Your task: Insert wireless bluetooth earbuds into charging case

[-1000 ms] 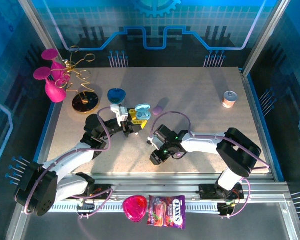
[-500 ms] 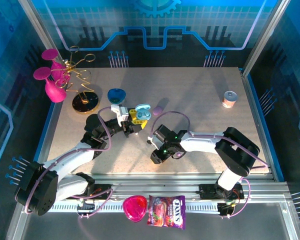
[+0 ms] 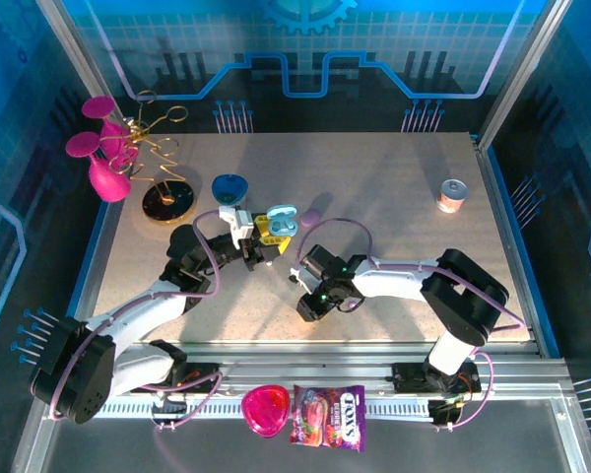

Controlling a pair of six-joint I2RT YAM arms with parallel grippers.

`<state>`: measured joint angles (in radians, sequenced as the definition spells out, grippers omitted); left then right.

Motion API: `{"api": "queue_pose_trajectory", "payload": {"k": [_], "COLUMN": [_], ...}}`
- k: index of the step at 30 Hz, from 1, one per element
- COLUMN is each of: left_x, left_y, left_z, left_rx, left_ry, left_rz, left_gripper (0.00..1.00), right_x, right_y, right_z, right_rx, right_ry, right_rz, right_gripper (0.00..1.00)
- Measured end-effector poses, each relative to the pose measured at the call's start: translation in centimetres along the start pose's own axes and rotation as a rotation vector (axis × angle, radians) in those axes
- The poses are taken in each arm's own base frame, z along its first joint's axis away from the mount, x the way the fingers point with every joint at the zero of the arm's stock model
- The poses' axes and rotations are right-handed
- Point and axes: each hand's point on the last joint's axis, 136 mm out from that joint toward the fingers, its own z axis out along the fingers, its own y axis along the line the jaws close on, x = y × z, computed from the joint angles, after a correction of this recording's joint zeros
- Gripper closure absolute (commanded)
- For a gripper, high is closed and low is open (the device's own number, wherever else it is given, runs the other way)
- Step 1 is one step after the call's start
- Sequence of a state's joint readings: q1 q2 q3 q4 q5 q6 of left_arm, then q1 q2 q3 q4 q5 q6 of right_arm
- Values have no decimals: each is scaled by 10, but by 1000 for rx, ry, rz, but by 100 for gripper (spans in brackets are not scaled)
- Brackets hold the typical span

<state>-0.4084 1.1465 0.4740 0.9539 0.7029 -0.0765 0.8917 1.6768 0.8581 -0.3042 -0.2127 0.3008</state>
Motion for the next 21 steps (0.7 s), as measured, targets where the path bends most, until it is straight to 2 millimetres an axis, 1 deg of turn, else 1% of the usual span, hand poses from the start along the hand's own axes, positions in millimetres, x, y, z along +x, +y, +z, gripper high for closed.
{"api": "queue_pose_trajectory", "payload": {"k": [7,11,17,21], "left_x": [0,1,3,9], "left_y": [0,1,6,18], "left_z": [0,0,2,3], "left_rx": [0,-1,-22,-76], "left_ry": [0,0,-2,2], "left_rz": [0,0,4,22], "left_gripper": [63,63,63,63], "right_x": [-3,-8,-18,-35], "right_y": [0,-2,-11,-13], "right_z": [-3,-14,-42,-78], "right_rx": [8,35,119,171], "right_ry": [-14,-62,-174,-302], "right_rz": [6,2,18,20], "right_gripper": [80,80,80,80]}}
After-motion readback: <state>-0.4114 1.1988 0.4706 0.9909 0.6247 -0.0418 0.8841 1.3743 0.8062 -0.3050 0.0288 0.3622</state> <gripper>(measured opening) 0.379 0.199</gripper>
